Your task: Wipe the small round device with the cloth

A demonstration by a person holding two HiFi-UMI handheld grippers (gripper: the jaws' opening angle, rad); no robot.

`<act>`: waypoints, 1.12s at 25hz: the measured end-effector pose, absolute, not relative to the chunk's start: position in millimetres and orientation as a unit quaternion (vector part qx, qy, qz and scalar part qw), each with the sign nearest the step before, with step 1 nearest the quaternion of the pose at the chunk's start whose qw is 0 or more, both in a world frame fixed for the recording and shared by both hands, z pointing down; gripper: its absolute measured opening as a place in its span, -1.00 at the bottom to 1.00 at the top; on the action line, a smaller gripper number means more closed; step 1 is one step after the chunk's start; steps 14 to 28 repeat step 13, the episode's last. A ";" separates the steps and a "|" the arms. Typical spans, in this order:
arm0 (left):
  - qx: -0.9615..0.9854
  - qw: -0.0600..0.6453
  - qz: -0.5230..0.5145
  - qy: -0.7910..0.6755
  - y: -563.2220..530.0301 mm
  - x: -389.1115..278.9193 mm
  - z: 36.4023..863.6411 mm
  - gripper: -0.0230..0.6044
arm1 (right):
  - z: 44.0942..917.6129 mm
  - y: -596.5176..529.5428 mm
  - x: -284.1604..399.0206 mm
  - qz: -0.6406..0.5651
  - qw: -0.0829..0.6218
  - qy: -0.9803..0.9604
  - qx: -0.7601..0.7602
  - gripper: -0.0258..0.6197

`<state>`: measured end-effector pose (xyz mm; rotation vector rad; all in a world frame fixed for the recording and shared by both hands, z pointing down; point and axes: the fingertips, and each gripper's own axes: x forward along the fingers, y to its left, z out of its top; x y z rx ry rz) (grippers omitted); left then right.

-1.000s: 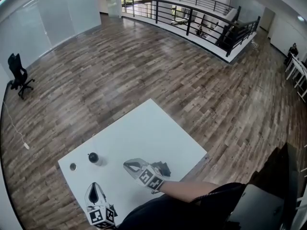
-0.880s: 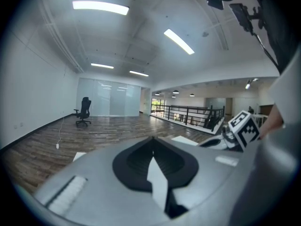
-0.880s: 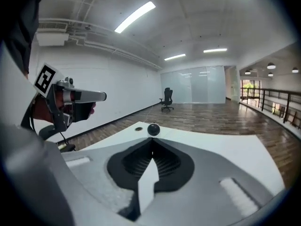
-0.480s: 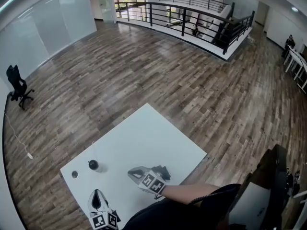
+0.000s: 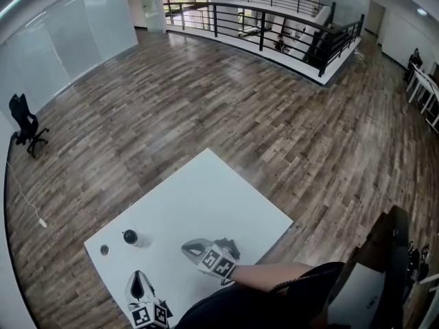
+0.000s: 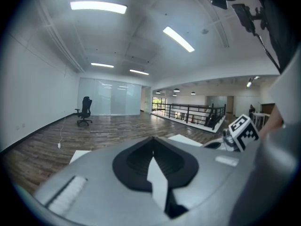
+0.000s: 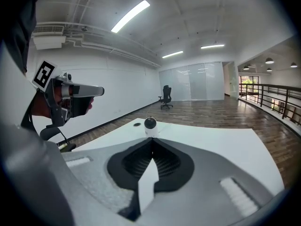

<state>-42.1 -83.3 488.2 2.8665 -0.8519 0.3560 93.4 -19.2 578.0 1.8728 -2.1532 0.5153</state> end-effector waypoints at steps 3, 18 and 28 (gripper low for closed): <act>0.950 0.061 0.119 -0.282 -80.6 -39.6 485.6 -0.90 | 578.0 -16.6 96.7 0.178 0.115 -0.735 0.644 -0.92; 0.945 0.061 0.130 -0.294 -72.0 -33.7 488.6 -0.90 | 582.0 -13.4 103.7 0.183 0.104 -0.743 0.635 -0.92; 0.945 0.061 0.130 -0.294 -72.0 -33.7 488.6 -0.90 | 582.0 -13.4 103.7 0.183 0.104 -0.743 0.635 -0.92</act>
